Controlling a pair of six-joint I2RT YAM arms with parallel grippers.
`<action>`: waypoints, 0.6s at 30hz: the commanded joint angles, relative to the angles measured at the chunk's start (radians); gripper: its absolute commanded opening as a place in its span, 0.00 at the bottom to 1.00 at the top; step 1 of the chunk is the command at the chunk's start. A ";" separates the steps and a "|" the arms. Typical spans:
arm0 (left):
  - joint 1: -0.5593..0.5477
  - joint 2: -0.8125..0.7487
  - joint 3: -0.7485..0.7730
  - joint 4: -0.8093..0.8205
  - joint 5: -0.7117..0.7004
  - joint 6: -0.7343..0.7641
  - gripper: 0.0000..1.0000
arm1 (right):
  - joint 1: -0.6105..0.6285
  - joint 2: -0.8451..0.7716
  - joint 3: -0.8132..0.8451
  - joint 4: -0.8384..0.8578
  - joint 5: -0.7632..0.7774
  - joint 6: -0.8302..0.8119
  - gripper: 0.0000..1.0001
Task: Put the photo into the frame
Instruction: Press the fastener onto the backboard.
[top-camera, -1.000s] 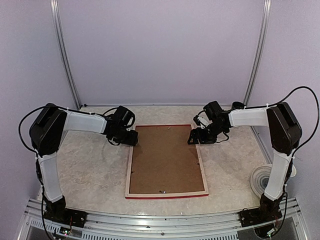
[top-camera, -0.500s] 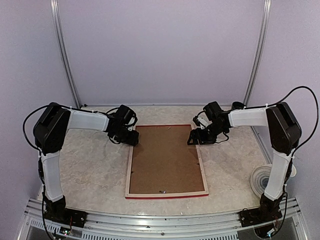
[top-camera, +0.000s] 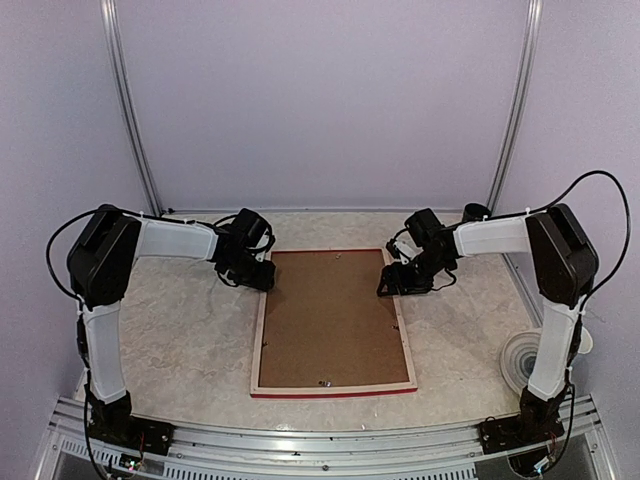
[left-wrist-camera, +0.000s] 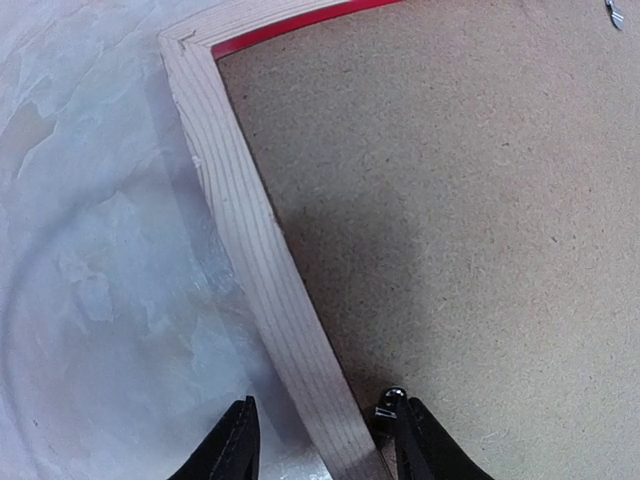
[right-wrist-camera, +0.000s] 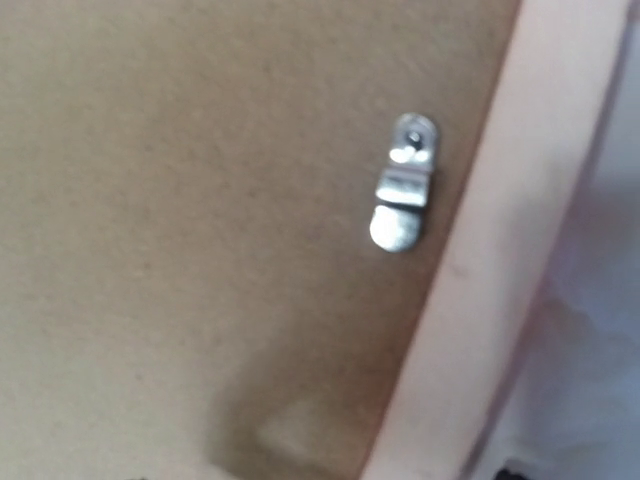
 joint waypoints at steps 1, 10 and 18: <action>0.008 0.021 0.023 -0.024 -0.007 0.014 0.44 | 0.005 0.019 -0.007 -0.027 0.031 -0.013 0.71; 0.008 0.018 0.014 -0.031 -0.006 0.012 0.31 | 0.015 0.039 0.002 -0.042 0.068 -0.023 0.61; -0.003 0.015 0.011 -0.041 -0.009 0.008 0.19 | 0.020 0.046 0.014 -0.057 0.110 -0.030 0.57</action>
